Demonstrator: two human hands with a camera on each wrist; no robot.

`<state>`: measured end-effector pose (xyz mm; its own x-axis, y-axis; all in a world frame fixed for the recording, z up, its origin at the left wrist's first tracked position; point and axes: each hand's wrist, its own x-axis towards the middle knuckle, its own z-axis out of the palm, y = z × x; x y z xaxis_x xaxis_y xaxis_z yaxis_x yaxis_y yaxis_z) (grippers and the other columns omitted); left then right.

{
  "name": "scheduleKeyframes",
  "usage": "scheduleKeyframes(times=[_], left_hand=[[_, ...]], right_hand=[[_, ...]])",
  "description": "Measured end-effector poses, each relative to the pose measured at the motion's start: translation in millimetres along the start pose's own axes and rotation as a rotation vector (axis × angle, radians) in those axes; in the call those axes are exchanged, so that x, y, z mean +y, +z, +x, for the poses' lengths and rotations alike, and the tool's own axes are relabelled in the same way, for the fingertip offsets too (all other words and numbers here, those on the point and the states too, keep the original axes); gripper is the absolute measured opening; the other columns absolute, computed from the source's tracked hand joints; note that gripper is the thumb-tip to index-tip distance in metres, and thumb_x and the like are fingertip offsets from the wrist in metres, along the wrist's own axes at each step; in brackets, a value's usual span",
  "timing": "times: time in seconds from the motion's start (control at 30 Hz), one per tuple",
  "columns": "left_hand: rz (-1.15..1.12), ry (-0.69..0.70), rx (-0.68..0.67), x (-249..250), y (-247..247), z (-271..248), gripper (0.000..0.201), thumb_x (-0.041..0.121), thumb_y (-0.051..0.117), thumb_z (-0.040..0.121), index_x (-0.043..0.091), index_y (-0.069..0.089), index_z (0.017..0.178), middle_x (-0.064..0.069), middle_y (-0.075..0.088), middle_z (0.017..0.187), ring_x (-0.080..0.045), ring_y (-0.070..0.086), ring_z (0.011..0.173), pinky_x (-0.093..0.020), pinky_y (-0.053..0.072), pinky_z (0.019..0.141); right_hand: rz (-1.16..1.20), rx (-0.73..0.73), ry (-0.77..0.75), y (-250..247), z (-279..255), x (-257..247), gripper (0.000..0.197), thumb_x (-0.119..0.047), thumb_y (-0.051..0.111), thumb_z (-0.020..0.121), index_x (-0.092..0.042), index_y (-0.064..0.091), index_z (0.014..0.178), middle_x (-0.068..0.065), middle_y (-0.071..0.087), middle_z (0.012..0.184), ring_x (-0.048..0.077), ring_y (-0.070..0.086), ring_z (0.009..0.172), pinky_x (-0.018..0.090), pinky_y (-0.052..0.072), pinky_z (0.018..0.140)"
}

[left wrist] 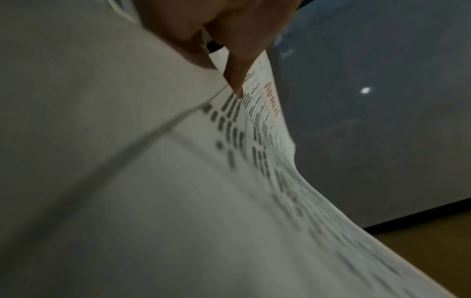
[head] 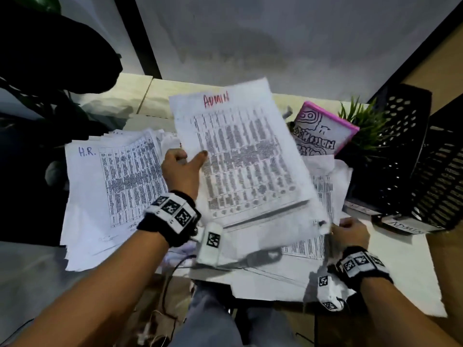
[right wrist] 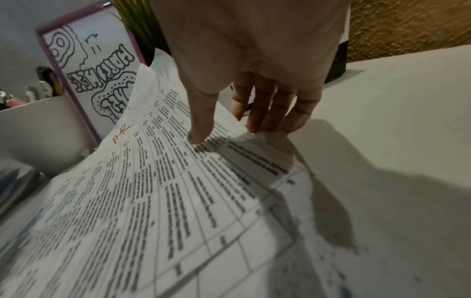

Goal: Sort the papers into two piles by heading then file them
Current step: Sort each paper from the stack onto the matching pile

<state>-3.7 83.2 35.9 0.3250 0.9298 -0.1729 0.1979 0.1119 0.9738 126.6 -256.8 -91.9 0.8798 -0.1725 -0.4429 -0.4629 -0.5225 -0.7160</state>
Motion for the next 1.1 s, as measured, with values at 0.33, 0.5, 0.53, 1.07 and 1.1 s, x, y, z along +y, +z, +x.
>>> scheduleKeyframes(times=[0.33,0.5,0.53,1.07,1.1], left_hand=[[0.549,0.014,-0.186,-63.6,-38.5,47.3,0.036,-0.003,0.065,0.083,0.009,0.061,0.116,-0.011,0.054,0.127,-0.03,0.053,0.115,-0.028,0.043,0.091],[0.611,0.021,-0.242,-61.9,-38.5,48.4,0.043,-0.012,0.059,0.079,0.008,0.058,0.117,-0.01,0.051,0.131,-0.023,0.054,0.112,-0.016,0.042,0.08],[0.579,0.031,-0.235,-58.9,-35.6,43.8,0.043,-0.013,0.059,0.079,0.007,0.056,0.117,-0.01,0.046,0.135,-0.02,0.054,0.111,-0.011,0.042,0.074],[0.291,-0.152,-0.794,-60.3,60.2,-86.0,0.066,0.034,0.074,0.08,0.009,0.043,0.132,0.003,0.055,0.122,-0.017,0.057,0.106,-0.012,0.047,0.073],[0.295,-0.143,-0.781,-62.3,62.3,-85.9,0.072,0.04,0.077,0.075,0.01,0.044,0.131,0.001,0.058,0.124,-0.018,0.058,0.108,-0.022,0.05,0.084]], right_hand=[[-0.242,0.129,-0.112,-16.6,-24.5,-17.6,0.019,-0.013,0.079,0.073,-0.003,0.064,0.068,0.013,0.059,0.066,0.025,0.055,0.065,0.026,0.039,0.065],[-0.282,0.17,-0.236,-28.2,-25.8,-14.0,0.012,-0.013,0.076,0.075,-0.008,0.072,0.084,0.007,0.062,0.069,0.031,0.062,0.08,0.036,0.05,0.079],[-0.274,0.176,-0.262,-30.9,-27.5,-13.5,0.011,-0.013,0.075,0.075,-0.008,0.072,0.085,0.007,0.062,0.069,0.03,0.062,0.079,0.037,0.05,0.08],[0.554,-0.059,-0.095,-57.3,-70.6,-33.1,0.023,0.01,0.054,0.084,-0.008,0.057,0.099,0.004,0.061,0.064,0.001,0.055,0.047,0.009,0.041,0.042],[0.581,-0.079,-0.064,-57.4,-69.2,-34.1,0.025,0.01,0.054,0.085,-0.008,0.057,0.102,0.001,0.065,0.06,0.002,0.058,0.05,0.01,0.043,0.043]])
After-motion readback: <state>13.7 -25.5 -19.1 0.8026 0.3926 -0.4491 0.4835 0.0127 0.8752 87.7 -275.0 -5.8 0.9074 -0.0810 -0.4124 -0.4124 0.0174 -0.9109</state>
